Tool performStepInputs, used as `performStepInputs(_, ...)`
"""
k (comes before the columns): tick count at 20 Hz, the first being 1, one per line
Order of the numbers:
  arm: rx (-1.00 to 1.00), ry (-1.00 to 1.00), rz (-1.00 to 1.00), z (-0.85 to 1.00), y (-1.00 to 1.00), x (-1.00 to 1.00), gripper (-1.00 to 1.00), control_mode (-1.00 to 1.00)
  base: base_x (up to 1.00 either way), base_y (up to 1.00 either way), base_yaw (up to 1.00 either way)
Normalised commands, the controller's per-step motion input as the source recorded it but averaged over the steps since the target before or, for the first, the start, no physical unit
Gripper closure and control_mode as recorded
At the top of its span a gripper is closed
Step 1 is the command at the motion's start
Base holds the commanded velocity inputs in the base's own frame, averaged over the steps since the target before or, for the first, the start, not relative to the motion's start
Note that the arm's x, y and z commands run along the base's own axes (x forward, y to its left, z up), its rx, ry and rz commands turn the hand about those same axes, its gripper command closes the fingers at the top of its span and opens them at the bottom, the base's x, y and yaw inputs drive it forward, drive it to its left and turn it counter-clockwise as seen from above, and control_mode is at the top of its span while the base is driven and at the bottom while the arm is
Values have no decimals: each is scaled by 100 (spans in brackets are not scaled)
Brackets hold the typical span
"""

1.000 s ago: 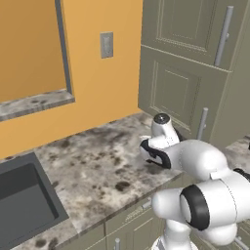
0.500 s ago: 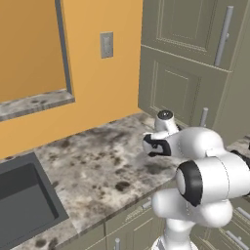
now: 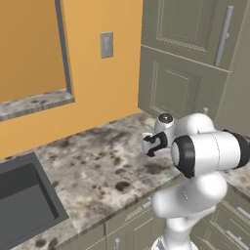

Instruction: Move the mug from next to the sink to the open cabinet. Then, move the bowl with the steak to the fridge to clear the area for faucet cleaning.

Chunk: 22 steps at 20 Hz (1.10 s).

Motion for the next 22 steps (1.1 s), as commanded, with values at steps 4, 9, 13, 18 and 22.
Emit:
performStepInputs(4,0,0,0,-17,0,18,-100,-100,0,0,0)
performStepInputs(9,0,0,0,-9,-1,0,-100,-100,0,0,0)
performStepInputs(13,0,0,0,-1,0,0,100,-100,0,0,0)
performStepInputs(18,0,0,0,0,0,0,100,-100,0,0,0)
performStepInputs(22,0,0,0,3,0,-6,100,-100,0,0,0)
